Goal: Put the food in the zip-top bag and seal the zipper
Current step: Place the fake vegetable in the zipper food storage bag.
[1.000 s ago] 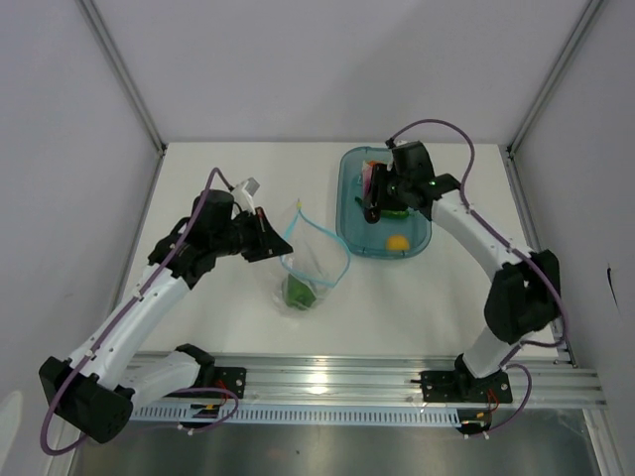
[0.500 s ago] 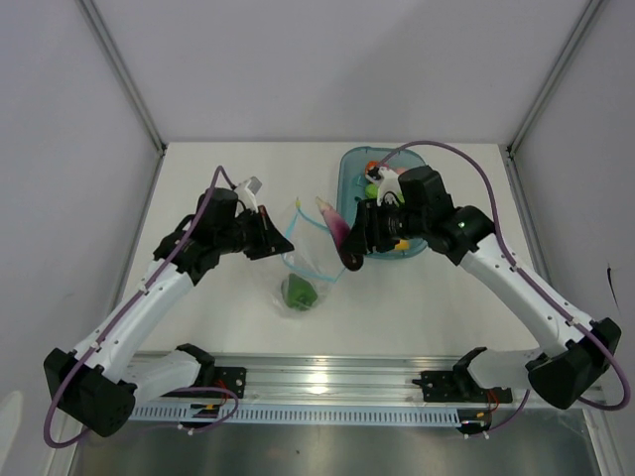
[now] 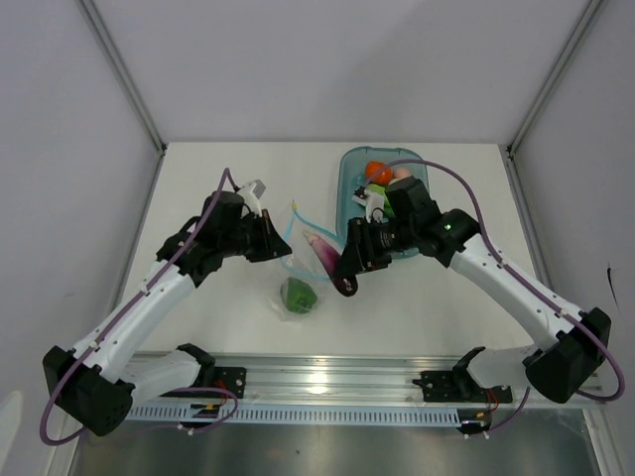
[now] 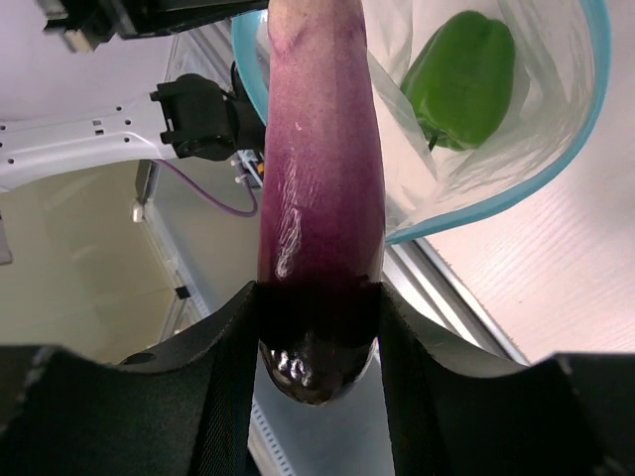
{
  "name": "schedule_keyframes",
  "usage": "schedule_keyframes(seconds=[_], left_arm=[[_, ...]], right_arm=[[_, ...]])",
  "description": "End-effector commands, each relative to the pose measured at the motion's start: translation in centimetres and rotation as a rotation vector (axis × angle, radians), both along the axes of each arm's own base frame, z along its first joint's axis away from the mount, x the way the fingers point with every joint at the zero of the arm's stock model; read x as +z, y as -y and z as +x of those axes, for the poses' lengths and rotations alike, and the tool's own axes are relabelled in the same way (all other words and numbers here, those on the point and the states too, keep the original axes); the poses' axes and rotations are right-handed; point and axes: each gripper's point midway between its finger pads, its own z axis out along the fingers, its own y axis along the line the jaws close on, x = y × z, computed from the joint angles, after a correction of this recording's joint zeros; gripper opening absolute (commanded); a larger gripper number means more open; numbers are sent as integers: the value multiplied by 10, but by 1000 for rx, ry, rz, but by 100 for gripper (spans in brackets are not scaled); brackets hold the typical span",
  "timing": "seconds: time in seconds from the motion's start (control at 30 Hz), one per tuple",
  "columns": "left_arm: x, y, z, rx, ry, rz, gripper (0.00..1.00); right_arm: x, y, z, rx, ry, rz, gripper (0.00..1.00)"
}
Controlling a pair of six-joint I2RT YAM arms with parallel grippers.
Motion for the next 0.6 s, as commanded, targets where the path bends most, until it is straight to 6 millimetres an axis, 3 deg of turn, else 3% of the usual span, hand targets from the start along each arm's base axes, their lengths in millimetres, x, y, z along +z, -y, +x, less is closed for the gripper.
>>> schedule_keyframes(seconds=[0.0, 0.27, 0.5, 0.57], left_arm=[[14, -6, 2, -1, 96, 65, 0], [22, -7, -7, -21, 182, 104, 1], [18, -1, -13, -55, 198, 133, 1], [17, 1, -15, -64, 195, 129, 1]], right_arm=[[7, -10, -6, 26, -91, 20, 0], [4, -18, -3, 50, -180, -15, 4], [21, -34, 11, 65, -199, 0, 5], [13, -37, 17, 54, -208, -20, 5]])
